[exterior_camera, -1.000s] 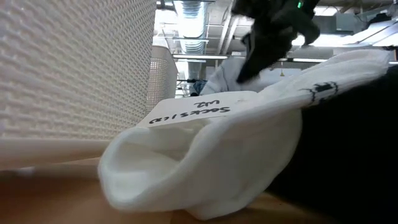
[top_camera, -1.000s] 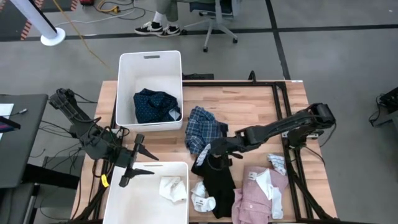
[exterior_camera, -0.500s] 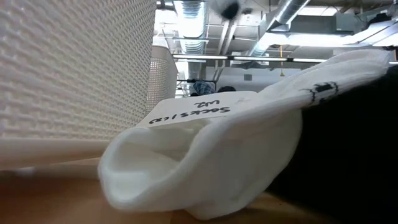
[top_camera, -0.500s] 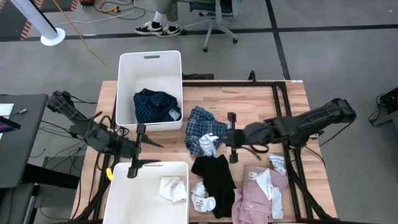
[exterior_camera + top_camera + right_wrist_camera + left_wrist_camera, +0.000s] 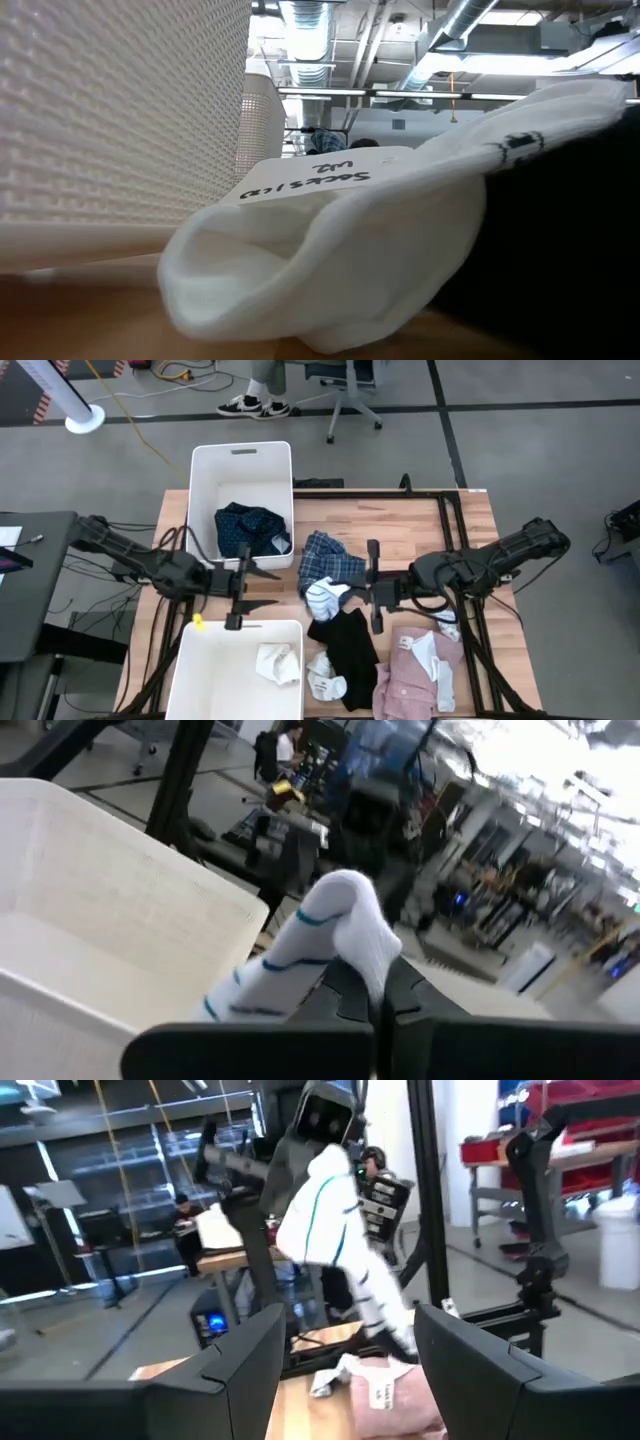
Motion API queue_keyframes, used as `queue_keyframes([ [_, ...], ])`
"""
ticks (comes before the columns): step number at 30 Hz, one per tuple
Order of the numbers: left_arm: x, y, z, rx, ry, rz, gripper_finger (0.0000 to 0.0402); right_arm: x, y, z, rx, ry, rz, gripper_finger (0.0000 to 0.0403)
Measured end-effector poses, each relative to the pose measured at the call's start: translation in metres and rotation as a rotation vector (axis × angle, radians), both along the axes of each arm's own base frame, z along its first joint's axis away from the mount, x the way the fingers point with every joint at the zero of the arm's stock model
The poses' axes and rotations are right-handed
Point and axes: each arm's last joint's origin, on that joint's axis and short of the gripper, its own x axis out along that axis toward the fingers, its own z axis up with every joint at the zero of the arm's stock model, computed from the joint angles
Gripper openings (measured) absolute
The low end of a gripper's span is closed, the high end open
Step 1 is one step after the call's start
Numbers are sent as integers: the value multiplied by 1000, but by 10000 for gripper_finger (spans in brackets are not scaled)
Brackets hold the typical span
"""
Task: Sort clothes
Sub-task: Put the left white striped sock into the bottom white laundry organizer
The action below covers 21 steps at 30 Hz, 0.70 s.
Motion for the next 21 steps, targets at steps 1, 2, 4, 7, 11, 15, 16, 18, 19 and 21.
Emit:
queue_keyframes([
  [1,5,2,-2,-11,0,-5,218,2,3,3,-17,-7,6,0],
  [2,9,3,-4,-20,2,-17,220,5,5,5,-34,-14,10,0],
  [4,18,5,-6,-43,1,-44,224,10,9,8,-64,-17,16,0],
  [7,29,8,-6,-96,-16,-105,232,18,13,9,-105,-15,18,0],
  [11,42,10,-5,-179,-39,-225,234,27,17,7,-141,22,20,0],
  [15,56,12,-9,-226,2,-239,234,29,16,6,-158,32,18,0],
  [16,60,12,-10,-226,13,-250,234,29,16,7,-157,27,18,0],
  [18,68,11,-13,-219,33,-298,234,29,16,7,-160,22,17,0],
  [19,71,10,-14,-218,41,-301,234,30,17,7,-163,23,17,0],
  [21,77,8,-15,-217,50,-301,233,30,17,6,-167,27,18,0],
])
